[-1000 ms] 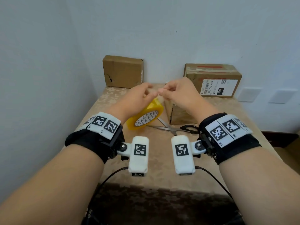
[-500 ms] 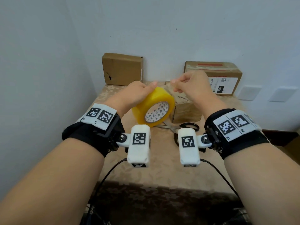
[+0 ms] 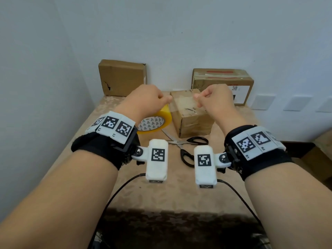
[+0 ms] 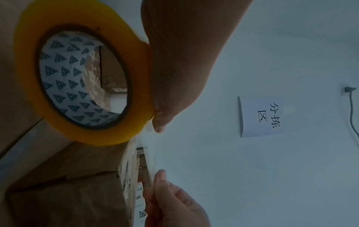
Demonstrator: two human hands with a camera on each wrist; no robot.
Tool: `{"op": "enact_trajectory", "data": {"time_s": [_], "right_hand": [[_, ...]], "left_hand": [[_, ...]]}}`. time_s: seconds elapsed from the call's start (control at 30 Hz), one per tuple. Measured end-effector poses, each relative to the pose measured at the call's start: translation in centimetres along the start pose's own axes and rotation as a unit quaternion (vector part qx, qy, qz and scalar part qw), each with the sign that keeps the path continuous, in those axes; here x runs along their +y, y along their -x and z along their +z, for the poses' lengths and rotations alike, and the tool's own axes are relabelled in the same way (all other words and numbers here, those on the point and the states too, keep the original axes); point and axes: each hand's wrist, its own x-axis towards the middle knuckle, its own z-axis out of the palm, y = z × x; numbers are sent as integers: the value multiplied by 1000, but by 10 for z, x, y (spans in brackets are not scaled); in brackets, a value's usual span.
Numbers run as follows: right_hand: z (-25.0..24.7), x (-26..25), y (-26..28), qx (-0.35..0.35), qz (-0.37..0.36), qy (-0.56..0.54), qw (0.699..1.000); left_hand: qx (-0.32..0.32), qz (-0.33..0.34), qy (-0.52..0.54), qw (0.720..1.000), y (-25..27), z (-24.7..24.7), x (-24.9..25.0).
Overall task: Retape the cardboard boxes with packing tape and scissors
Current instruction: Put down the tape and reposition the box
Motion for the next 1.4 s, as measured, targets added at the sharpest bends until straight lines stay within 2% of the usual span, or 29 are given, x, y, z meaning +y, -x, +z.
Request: {"op": "enact_trajectory", "data": {"time_s": [0.2,0.47,0.83,0.93,1.0,1.03,1.1,1.13,1.2,1.27,1.4], "right_hand": [[2,7,-4,-9,21,19,1000],[3,13,-11,-24,54,77,995],[7,21,-13,-17,27,124,992],[0,31,-13,23,34,153,987],[-4,29,-11,67,-17,165,984],[-3,24,-10,53,-69,157,984],[6,12,-4,-67,-170,181,966],[13,8,0,-139,-188,216,948],[25,10,6,-233,-155,292,914],[29,18,7,-248,-118,325,905],[32,21,7,-223,-99,317,917]], "left_hand": [[-7,-4,-84,996,-14,1,8],[-39,-19,-99,994,-20,10,14],[-55,-31,-117,991,-24,18,14],[-49,-24,-119,991,-22,18,15],[-46,-14,-121,992,-21,20,17],[-45,-11,-121,992,-21,20,17],[-41,-12,-126,991,-21,19,19],[-40,-12,-130,991,-21,19,19],[-40,-9,-138,990,-20,19,17],[-30,2,-128,991,-18,18,11],[-25,53,-27,998,-3,10,-11]]}}
